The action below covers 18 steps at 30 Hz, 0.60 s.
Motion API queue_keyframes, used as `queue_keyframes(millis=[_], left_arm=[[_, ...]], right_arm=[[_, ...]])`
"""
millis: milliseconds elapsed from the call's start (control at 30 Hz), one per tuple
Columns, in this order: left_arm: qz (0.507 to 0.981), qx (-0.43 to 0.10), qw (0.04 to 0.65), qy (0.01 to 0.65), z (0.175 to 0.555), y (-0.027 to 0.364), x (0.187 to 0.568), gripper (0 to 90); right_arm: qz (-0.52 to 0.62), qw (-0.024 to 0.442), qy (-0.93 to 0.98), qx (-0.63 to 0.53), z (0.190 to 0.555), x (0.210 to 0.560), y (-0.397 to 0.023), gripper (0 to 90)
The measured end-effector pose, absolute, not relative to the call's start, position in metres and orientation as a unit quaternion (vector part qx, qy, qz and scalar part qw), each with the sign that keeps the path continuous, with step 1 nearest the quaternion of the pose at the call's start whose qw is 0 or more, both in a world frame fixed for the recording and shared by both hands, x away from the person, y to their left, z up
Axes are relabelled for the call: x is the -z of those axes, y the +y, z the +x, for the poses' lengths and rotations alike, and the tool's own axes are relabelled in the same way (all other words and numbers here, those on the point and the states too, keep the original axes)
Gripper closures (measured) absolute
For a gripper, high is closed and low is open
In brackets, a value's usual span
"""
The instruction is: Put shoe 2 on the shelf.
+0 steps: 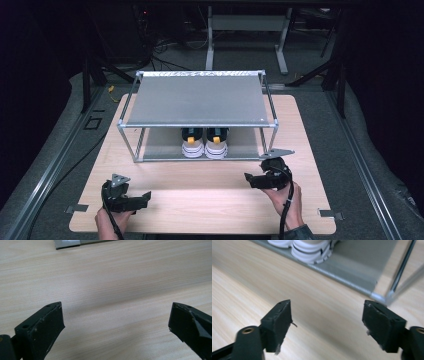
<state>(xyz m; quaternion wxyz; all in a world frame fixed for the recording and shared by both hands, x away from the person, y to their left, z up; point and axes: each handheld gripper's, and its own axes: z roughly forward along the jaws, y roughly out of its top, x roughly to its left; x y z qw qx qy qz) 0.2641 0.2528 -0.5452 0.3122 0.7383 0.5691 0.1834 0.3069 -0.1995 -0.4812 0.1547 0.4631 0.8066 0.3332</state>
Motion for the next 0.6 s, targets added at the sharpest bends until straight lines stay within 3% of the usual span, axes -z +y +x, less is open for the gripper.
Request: queue_keyframes(millis=[367, 600], left_arm=[[0.74, -0.184, 0.308, 0.569, 0.264, 0.253, 0.545, 0.0], [0.741, -0.184, 0.306, 0.568, 0.264, 0.252, 0.546, 0.0]], right_arm=[[0.51, 0.109, 0.815, -0.253, 0.292, 0.508, -0.236, 2.7], [0.528, 0.099, 0.813, -0.225, 0.287, 0.516, -0.249, 0.0]])
